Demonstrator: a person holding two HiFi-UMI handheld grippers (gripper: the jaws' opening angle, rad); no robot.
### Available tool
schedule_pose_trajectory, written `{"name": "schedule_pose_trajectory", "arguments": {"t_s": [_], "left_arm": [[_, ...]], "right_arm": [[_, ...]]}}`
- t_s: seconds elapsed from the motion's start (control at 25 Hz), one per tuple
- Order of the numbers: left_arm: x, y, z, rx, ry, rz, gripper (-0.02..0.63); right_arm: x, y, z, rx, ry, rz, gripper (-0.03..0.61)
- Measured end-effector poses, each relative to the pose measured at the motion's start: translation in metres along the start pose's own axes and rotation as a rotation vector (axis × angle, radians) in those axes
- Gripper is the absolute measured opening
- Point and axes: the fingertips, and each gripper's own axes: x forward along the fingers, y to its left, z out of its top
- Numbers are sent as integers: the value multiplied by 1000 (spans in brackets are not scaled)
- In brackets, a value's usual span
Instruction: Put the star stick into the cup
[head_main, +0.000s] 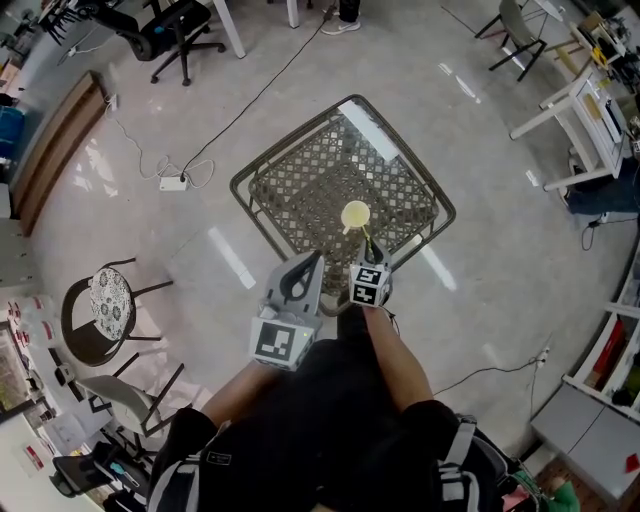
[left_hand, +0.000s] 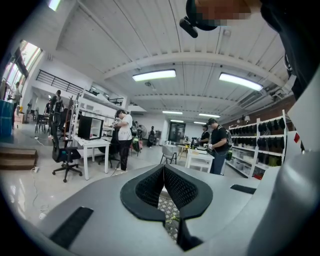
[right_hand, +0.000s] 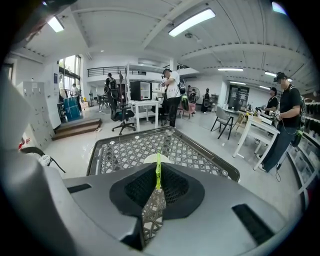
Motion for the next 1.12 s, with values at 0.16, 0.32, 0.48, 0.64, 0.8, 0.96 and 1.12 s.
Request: {"name": "schedule_pose_trajectory", "arguments": {"t_s": [0.16, 0.32, 0.48, 0.64, 0.8, 0.96, 1.12], "left_arm": [[-8, -2, 0, 4, -5, -3, 17], [-14, -1, 2, 3, -3, -1, 16], [-21, 2, 4, 4, -14, 11, 15], [-24, 4, 2, 4, -11, 16, 16], [-24, 2, 2, -2, -11, 14, 15], [-27, -2, 4, 3, -22, 6, 15], [-32, -4, 5, 1, -29, -2, 15]], "right_arm": [[-2, 0, -7, 2, 14, -5, 21], [-3, 3, -10, 0, 26, 0, 21], [-2, 8, -18, -11, 50, 10, 21], [-1, 11, -20, -23, 57, 14, 21], [2, 12, -28, -16, 69, 28, 21], [-2, 11, -26, -23, 60, 30, 25], [-10, 14, -18, 3, 41, 29, 37]]}}
